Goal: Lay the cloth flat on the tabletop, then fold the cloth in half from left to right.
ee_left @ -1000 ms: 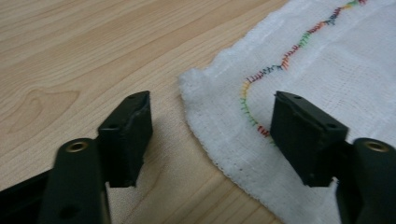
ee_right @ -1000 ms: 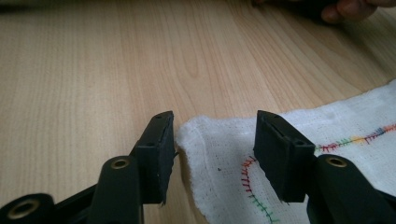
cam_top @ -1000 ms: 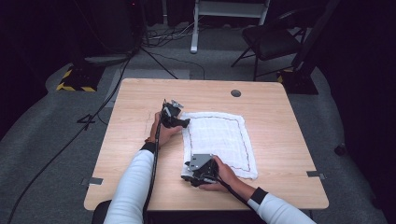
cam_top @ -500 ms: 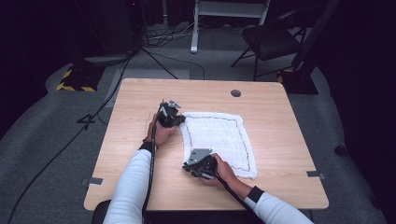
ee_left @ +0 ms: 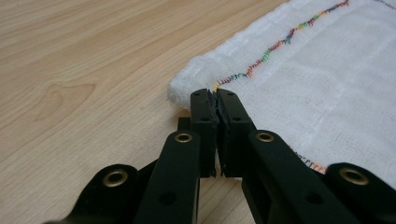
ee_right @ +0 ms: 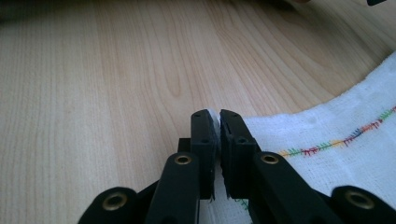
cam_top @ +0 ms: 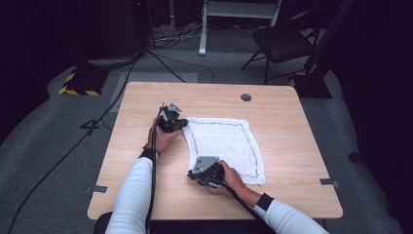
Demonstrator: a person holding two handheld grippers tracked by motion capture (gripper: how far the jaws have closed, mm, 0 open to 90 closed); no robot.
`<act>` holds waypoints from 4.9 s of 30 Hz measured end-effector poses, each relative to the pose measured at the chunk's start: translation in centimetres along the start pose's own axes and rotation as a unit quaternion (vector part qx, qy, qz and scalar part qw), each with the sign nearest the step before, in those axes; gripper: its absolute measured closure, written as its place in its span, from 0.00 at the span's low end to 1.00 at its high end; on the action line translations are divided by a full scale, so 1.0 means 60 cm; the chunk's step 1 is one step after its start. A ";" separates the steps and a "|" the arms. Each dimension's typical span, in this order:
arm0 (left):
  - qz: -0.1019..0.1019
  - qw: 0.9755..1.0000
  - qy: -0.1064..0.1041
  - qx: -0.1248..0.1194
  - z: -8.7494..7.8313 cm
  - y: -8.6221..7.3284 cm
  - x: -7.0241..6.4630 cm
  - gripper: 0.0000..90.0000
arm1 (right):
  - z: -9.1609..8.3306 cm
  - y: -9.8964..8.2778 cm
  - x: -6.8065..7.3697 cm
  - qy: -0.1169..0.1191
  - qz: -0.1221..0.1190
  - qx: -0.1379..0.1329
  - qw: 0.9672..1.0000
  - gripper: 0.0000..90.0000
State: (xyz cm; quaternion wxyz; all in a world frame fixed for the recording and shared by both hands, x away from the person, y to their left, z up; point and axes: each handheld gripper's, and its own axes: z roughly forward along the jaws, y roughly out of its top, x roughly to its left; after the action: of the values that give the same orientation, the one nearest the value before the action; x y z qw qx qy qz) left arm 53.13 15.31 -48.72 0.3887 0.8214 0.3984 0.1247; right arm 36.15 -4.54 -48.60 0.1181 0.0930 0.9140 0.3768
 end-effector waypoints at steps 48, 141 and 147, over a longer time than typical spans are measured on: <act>0.009 0.998 0.016 -0.054 -0.049 0.010 -0.001 0.97 | -0.054 0.020 -0.003 -0.023 -0.028 -0.040 0.999 0.95; 0.125 0.992 -0.024 -0.017 0.062 0.107 -0.215 0.31 | -0.273 -0.233 -0.079 -0.136 0.153 0.043 0.978 0.67; 0.158 0.986 -0.047 0.004 0.024 0.059 -0.245 0.27 | -0.288 -0.233 -0.096 -0.157 0.159 0.026 0.974 0.55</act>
State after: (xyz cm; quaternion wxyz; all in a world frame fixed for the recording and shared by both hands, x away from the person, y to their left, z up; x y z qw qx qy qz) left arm 46.24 2.17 -45.53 0.3789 0.8804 0.2458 0.1444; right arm 35.56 -27.28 -45.81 0.1961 0.2984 0.8669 0.3479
